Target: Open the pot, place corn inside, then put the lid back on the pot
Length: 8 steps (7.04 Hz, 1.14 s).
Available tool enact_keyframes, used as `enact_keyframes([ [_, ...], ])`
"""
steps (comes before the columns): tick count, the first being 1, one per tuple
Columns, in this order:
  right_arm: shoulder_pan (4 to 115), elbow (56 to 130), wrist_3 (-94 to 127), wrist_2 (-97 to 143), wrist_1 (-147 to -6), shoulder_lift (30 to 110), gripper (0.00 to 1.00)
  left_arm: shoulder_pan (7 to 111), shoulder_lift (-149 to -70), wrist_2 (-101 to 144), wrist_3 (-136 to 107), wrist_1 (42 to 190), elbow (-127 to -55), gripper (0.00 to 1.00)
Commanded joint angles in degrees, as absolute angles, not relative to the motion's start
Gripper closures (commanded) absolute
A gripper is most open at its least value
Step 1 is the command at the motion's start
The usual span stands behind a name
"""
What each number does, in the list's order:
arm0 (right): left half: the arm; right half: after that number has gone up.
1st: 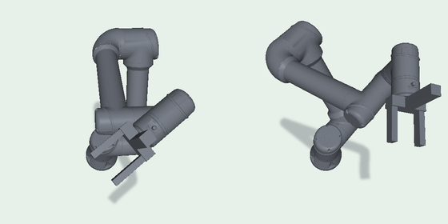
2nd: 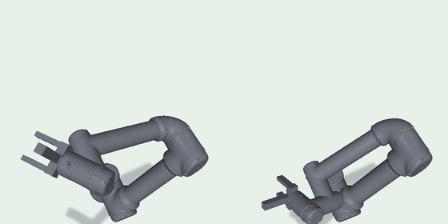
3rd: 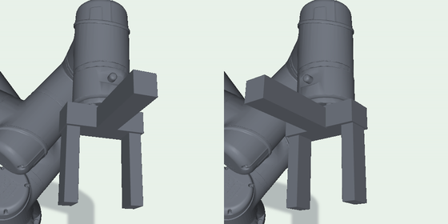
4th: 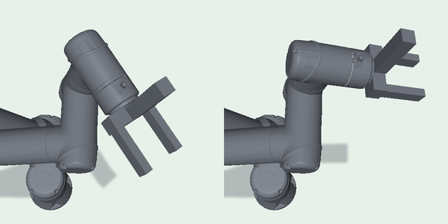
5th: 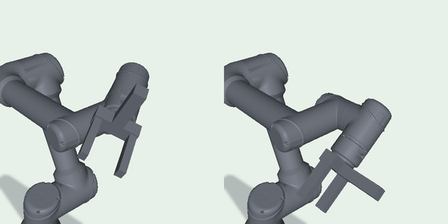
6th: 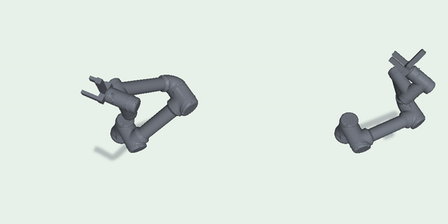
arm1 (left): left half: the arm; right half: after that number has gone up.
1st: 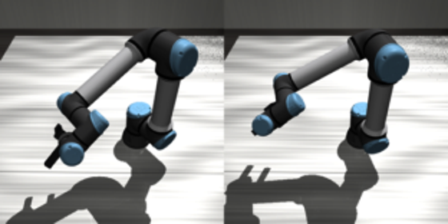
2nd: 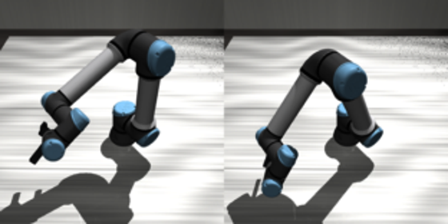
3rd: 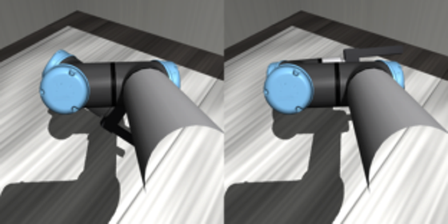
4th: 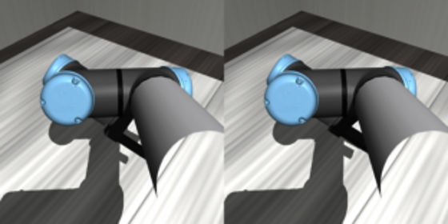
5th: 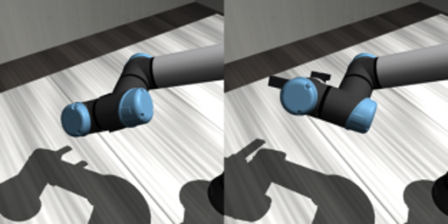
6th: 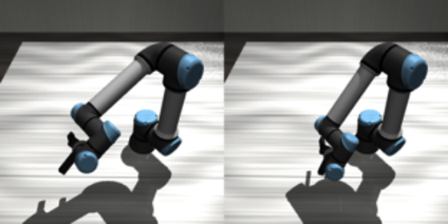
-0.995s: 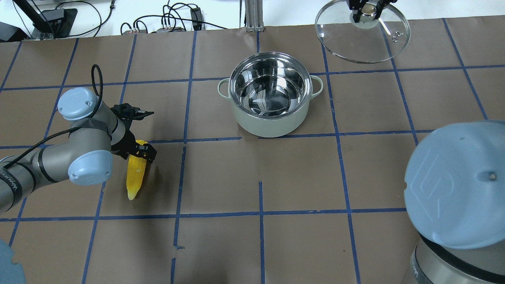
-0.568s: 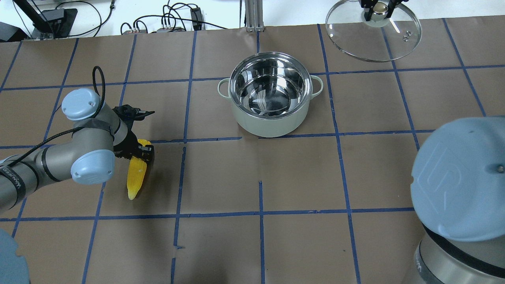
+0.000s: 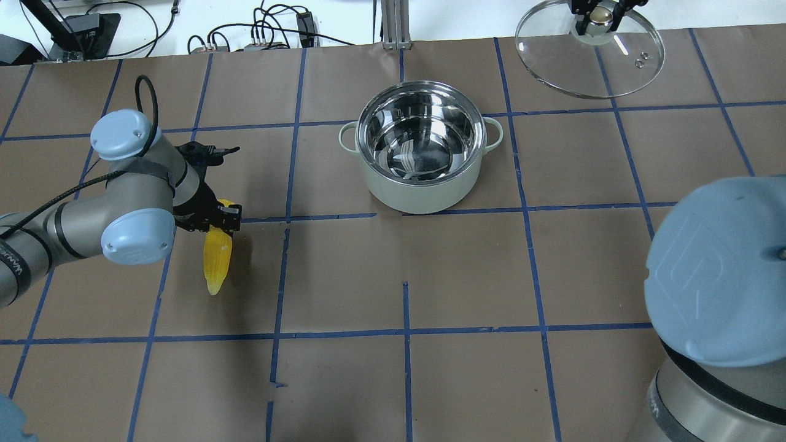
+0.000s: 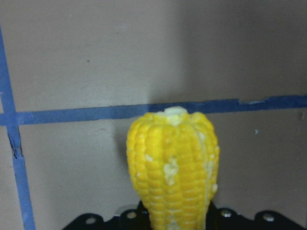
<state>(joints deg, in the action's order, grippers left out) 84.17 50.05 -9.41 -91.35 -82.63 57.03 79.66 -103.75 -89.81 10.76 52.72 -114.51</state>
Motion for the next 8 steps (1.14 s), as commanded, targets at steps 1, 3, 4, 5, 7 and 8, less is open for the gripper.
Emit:
enact_keyframes([
  [1,84.11,50.01,-9.40,-91.32,-82.53,57.13,0.95,84.70,-103.80,-89.56,3.37,65.60,-102.80,0.74],
  [3,84.11,50.01,-9.40,-91.41,-82.53,57.22,0.95,88.75,-106.24,-87.56,-1.90,71.51,-94.26,0.74],
  [4,84.11,50.01,-9.40,-91.41,-82.62,57.13,0.96,92.08,-108.00,-87.45,-3.76,73.72,-89.00,0.74],
  [5,84.20,50.01,-9.40,-91.75,-82.62,57.13,0.96,95.42,-109.84,-87.36,-5.17,74.00,-84.33,0.74],
  [7,84.20,50.01,-9.40,-91.67,-82.71,57.04,0.96,99.91,-115.37,-87.45,-9.21,74.70,-75.28,0.74],
  [8,84.20,50.01,-9.40,-91.76,-82.71,57.04,0.96,101.67,-117.49,-87.19,-9.66,74.62,-72.36,0.74],
])
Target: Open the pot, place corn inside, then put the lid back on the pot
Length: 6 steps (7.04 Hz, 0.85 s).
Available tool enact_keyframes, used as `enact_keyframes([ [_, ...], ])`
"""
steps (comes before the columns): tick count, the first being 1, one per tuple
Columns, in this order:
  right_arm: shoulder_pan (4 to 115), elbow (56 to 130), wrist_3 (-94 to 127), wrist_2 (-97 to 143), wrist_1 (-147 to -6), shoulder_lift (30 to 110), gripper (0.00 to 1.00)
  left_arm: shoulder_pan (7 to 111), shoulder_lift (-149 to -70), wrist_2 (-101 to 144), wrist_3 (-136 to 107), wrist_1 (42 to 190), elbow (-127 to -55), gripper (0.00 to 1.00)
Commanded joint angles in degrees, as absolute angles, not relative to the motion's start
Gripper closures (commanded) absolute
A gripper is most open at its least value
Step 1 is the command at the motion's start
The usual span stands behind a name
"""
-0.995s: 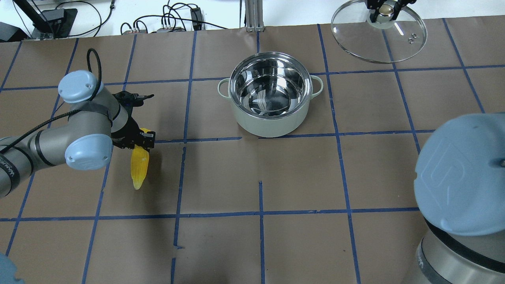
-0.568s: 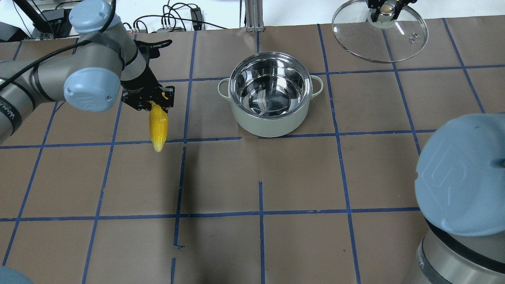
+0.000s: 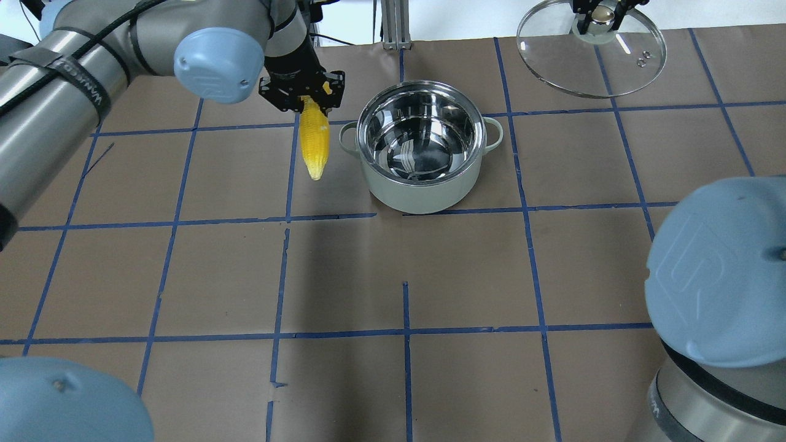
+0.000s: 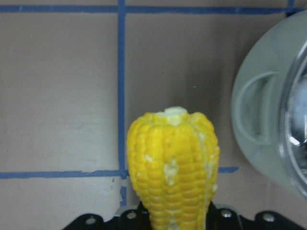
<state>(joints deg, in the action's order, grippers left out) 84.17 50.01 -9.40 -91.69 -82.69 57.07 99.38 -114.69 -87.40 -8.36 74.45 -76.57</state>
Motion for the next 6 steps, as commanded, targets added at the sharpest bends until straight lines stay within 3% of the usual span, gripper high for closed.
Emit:
enact_keyframes([
  [1,84.20,50.01,-9.40,-91.32,-82.71,57.04,0.96,104.13,-120.29,-87.45,-10.89,73.84,-69.46,0.74],
  [4,84.29,50.01,-9.40,-91.49,-82.79,57.04,0.96,108.62,-128.21,-88.33,-12.39,73.04,-59.88,0.74],
  [5,84.29,50.01,-9.40,-91.32,-82.79,57.04,0.96,109.33,-129.02,-88.42,-13.26,73.12,-60.03,0.74],
  [6,84.37,50.01,-9.40,-91.32,-82.71,57.04,0.96,110.47,-129.81,-88.50,-13.27,73.30,-60.29,0.67],
])
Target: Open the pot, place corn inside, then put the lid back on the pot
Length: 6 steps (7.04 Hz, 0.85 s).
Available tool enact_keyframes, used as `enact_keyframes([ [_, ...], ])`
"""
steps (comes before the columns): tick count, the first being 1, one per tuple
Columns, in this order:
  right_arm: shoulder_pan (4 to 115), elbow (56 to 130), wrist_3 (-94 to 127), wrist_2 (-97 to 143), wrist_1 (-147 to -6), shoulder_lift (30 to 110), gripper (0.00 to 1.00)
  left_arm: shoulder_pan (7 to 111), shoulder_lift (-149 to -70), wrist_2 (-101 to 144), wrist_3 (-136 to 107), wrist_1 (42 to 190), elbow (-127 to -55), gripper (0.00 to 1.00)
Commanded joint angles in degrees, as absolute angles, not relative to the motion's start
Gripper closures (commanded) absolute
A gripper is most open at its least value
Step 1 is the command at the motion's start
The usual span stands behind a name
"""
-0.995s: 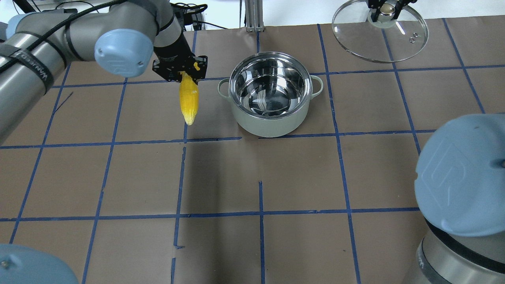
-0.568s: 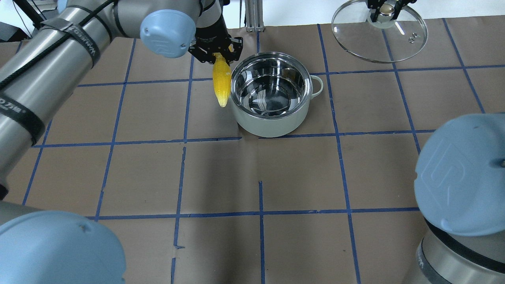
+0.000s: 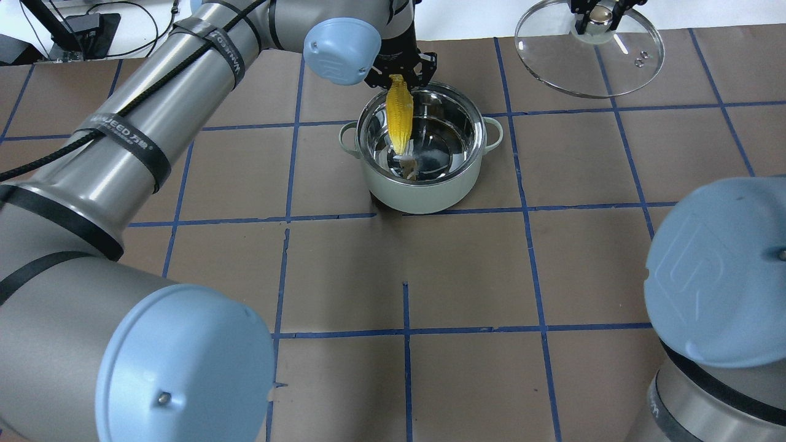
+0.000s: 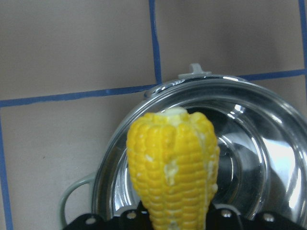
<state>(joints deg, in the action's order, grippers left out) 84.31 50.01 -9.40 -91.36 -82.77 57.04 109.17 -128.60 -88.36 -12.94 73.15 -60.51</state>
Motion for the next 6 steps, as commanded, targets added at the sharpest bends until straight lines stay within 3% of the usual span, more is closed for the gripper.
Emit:
enact_keyframes([
  [1,84.37,50.01,-9.40,-91.32,-82.62,57.13,0.96,111.00,-130.60,-88.51,-13.10,73.39,-60.38,0.61],
  [2,84.38,50.01,-9.40,-91.32,-82.53,57.13,0.95,111.01,-131.91,-88.33,-12.23,73.21,-60.38,0.52],
  [3,84.38,50.01,-9.40,-91.32,-82.53,57.22,0.95,110.57,-132.79,-88.42,-12.22,72.95,-59.34,0.32],
  [4,84.55,50.10,-9.40,-91.32,-82.53,57.22,0.95,110.31,-132.98,-88.33,-12.22,72.95,-59.33,0.01],
  [6,84.81,50.01,-9.23,-91.41,-82.44,57.48,0.95,110.21,-132.72,-88.07,-11.69,72.95,-59.59,0.00],
])
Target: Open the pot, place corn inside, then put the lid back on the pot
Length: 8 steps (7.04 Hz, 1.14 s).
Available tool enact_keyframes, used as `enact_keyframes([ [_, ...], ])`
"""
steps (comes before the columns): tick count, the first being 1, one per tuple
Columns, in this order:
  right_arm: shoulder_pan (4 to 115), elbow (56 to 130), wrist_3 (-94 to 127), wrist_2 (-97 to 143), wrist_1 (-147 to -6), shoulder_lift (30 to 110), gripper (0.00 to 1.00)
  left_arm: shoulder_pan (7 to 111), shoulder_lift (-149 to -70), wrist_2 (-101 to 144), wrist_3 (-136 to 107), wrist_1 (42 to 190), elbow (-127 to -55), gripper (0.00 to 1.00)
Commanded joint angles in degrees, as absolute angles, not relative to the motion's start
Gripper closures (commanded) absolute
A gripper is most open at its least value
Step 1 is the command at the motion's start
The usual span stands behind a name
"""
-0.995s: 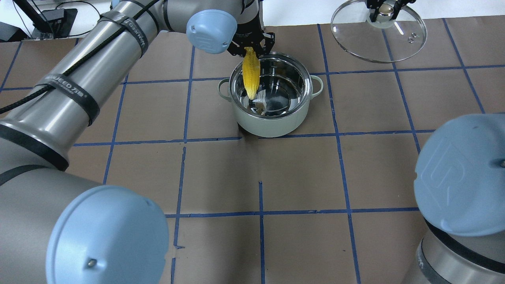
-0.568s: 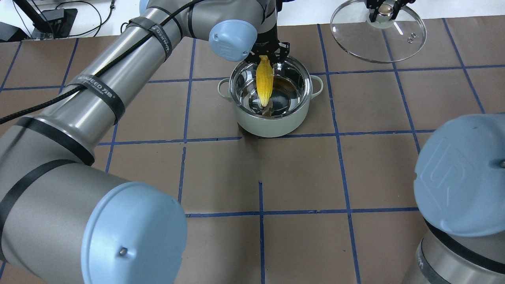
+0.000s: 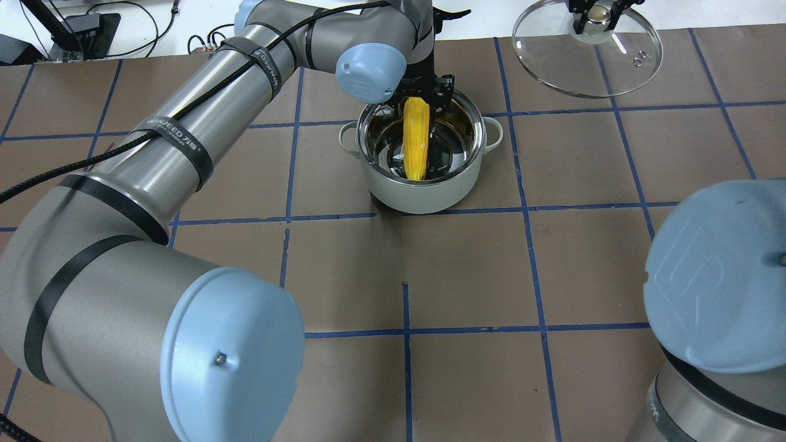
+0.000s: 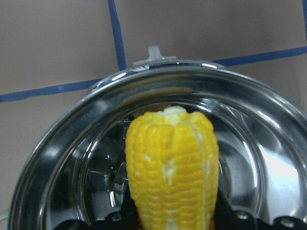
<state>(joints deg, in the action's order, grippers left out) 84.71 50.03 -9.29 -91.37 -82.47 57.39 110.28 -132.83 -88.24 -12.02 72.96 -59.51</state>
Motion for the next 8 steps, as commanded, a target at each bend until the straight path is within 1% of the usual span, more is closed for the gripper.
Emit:
enact_keyframes([
  [1,84.90,49.92,-9.23,-91.41,-82.44,57.57,0.95,109.87,-132.02,-88.33,-11.17,73.04,-59.59,0.00],
  [3,87.78,50.01,-8.09,-92.19,-83.49,58.18,0.95,105.67,-126.25,-88.07,-8.72,77.66,-60.73,0.00],
  [5,91.21,50.53,-3.27,-92.20,-85.24,58.01,0.95,101.09,-118.17,-88.59,-4.49,87.93,-63.61,0.00],
  [6,94.10,51.06,-1.34,-92.20,-86.21,57.57,0.95,98.64,-114.04,-89.38,-4.48,89.89,-67.11,0.00],
  [8,100.17,52.63,0.88,-92.20,-86.22,56.43,0.96,92.93,-103.06,-89.82,-3.09,89.13,-79.13,0.00],
])
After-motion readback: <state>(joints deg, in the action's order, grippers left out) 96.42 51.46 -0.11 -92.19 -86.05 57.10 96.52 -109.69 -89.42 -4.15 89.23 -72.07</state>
